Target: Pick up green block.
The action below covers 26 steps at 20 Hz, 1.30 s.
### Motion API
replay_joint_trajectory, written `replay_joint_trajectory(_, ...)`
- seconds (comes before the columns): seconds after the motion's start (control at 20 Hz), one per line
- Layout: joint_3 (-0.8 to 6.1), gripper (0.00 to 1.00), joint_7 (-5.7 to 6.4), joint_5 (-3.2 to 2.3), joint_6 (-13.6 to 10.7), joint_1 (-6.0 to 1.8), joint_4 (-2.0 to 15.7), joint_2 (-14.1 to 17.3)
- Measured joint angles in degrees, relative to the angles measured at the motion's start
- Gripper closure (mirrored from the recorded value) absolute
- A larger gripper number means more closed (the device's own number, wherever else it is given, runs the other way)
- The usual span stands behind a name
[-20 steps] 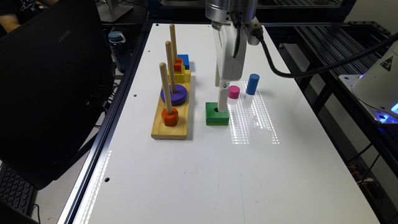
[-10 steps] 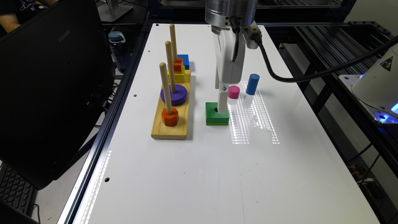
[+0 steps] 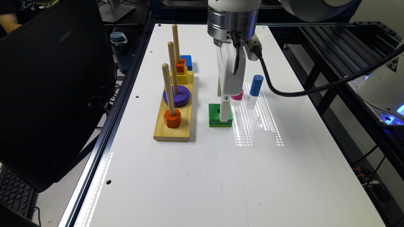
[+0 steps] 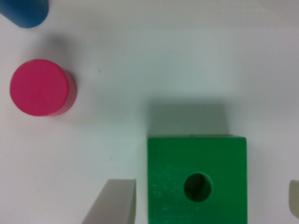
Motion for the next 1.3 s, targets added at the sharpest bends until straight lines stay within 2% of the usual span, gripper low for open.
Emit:
replay_joint_trajectory(0.25, -0.05, 0.0, 0.0, -0.07, 0.12, 0.0, -0.02, 0.34)
replay_joint_trajectory(0.45, -0.19, 0.0, 0.0, -0.3, 2.11, 0.0, 0.01, 2.24)
replay_joint_trajectory(0.7, -0.2, 0.0, 0.0, -0.31, 2.36, 0.0, 0.04, 2.57)
replay_joint_trajectory(0.95, -0.5, 0.0, 0.04, -0.76, 6.54, 0.03, 0.23, 6.58)
replay_joint_trajectory(1.3, -0.52, 0.0, 0.04, -0.77, 6.56, 0.05, 0.26, 6.58)
